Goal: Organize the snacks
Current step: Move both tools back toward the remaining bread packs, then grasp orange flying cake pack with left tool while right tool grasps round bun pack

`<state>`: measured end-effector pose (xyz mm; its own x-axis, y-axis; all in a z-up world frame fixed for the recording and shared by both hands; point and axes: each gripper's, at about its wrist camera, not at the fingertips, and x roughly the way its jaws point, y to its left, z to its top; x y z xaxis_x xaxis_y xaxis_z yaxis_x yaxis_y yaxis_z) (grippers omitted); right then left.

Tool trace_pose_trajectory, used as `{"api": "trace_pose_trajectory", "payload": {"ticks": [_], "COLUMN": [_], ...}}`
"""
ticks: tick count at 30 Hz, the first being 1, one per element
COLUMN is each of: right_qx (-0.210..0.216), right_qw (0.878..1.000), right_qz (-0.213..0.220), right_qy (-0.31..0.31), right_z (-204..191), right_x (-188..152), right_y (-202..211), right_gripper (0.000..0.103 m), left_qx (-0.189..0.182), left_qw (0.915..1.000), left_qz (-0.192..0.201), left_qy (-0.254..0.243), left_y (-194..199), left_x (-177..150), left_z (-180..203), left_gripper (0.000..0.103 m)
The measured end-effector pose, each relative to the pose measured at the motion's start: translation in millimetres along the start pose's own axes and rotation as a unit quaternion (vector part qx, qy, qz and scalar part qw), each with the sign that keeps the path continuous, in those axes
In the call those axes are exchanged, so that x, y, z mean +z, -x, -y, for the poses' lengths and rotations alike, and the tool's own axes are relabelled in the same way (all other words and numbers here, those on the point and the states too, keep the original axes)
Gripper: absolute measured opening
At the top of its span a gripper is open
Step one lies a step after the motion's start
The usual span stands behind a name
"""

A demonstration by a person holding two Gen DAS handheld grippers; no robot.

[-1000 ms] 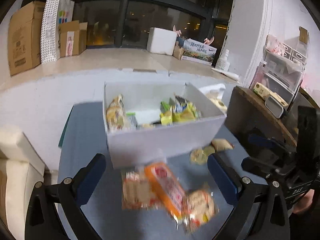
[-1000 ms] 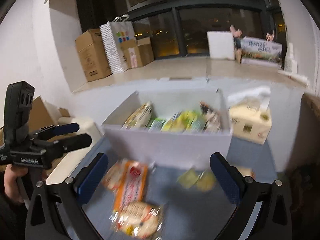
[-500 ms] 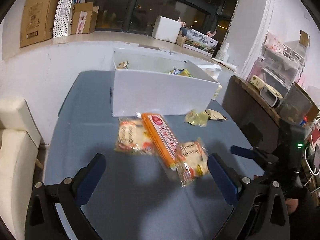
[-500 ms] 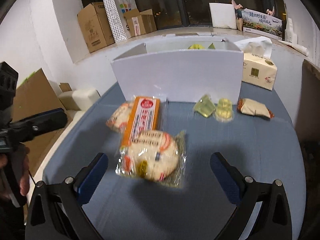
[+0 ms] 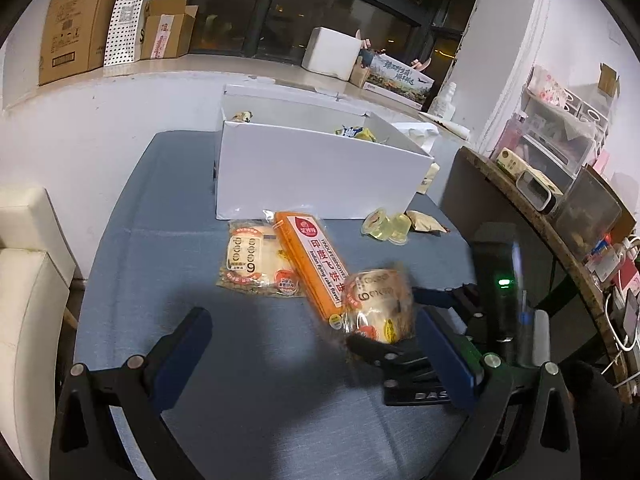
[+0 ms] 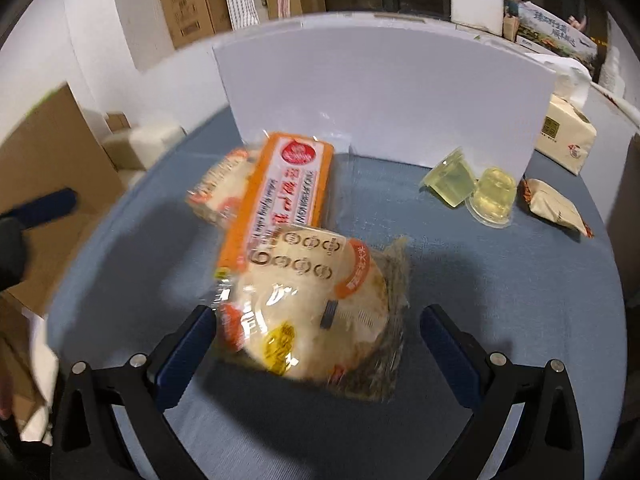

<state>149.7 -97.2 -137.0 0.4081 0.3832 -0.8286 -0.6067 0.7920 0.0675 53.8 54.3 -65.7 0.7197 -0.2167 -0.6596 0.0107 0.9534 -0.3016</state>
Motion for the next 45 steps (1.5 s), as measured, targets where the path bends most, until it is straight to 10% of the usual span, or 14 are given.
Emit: {"api": "trace_pose_trajectory", "payload": {"ticks": [3,5,20,31,35,40,45], "right_qx": [0.019,0.012,0.021,0.002,0.003,0.000,-0.001], "right_qw": [1.000,1.000,0.990,0.985,0.984,0.985,0.986], "right_qz": [0.010,0.022,0.099,0.114,0.117,0.121,0.120], "right_qy": [0.001,-0.004,-0.094,-0.133,-0.132,-0.125,-0.117], "right_z": [-2,0,79,102,99,96,91], "right_x": [-1,-3,-46,-71,-74,-71,-69], "right_y": [0,7,105,126,129,131,130], "right_gripper": [0.101,0.078,0.077,0.077,0.077,0.077,0.077], "left_qx": [-0.002,0.000,0.014,0.139,0.158,0.108,0.076], "left_qw": [1.0000,1.0000,0.9970,0.9822,0.9793,0.9887,0.9936], "left_qz": [0.001,-0.001,-0.068,-0.081,-0.075,-0.055,-0.050], "left_qy": [0.004,0.004,-0.033,-0.098,-0.102,-0.088,-0.066], "left_y": [-1,-4,-95,-150,-151,-128,-110], "left_x": [0,1,22,20,16,23,20], "left_z": [-2,-2,47,81,74,69,57], "left_gripper": [0.103,0.103,0.103,0.102,0.078,0.004,0.004]}}
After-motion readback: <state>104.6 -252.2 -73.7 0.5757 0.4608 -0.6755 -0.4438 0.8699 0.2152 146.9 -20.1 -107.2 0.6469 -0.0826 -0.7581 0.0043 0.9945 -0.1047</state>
